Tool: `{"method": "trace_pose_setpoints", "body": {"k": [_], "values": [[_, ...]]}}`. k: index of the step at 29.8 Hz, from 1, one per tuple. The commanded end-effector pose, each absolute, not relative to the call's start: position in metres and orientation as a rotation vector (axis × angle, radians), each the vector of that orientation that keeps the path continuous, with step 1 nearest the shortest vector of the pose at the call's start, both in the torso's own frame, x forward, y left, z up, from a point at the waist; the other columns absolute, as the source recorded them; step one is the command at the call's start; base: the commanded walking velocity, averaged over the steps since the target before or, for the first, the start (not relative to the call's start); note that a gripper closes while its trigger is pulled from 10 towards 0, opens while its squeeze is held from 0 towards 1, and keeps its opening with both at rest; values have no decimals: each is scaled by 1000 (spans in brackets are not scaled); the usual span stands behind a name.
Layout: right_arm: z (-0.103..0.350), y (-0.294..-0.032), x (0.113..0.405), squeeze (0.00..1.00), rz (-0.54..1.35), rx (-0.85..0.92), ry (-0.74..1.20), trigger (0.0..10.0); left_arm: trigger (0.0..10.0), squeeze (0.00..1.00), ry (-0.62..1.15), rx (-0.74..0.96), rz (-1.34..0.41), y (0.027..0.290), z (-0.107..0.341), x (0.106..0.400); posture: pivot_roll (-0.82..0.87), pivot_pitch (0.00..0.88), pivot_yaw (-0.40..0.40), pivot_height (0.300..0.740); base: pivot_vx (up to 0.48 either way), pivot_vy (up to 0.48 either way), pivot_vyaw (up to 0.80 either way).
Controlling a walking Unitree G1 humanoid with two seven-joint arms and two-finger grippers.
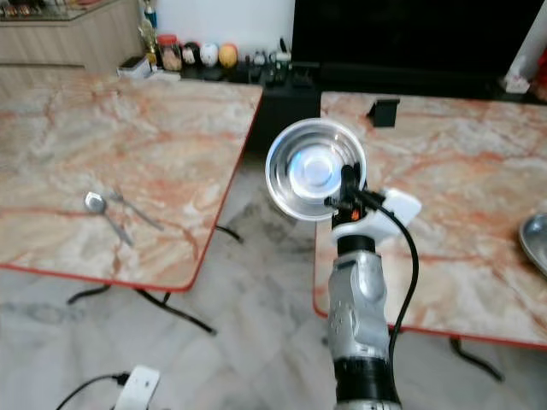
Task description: Setting the table
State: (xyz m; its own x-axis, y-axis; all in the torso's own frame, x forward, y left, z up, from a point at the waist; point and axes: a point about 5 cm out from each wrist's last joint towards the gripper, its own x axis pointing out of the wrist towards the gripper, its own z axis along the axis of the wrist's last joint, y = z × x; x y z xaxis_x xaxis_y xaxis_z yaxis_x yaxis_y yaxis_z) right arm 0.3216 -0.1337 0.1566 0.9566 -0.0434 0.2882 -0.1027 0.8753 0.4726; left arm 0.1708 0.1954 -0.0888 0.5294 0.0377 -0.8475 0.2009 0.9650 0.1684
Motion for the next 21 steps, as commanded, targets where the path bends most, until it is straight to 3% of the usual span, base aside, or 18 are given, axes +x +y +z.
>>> {"method": "trace_pose_setpoints", "body": {"k": [1, 21], "values": [[165, -135, 322, 0, 36, 494, -326, 10000, 10000, 0, 1011, 270, -98, 197, -88, 173, -16, 0, -15, 731, 0, -281, 0], [169, -140, 324, 0, 23, 481, -328, 10000, 10000, 0, 1010, 257, -91, 196, -87, 174, -18, 0, -18, 731, 0, -282, 0]]}}
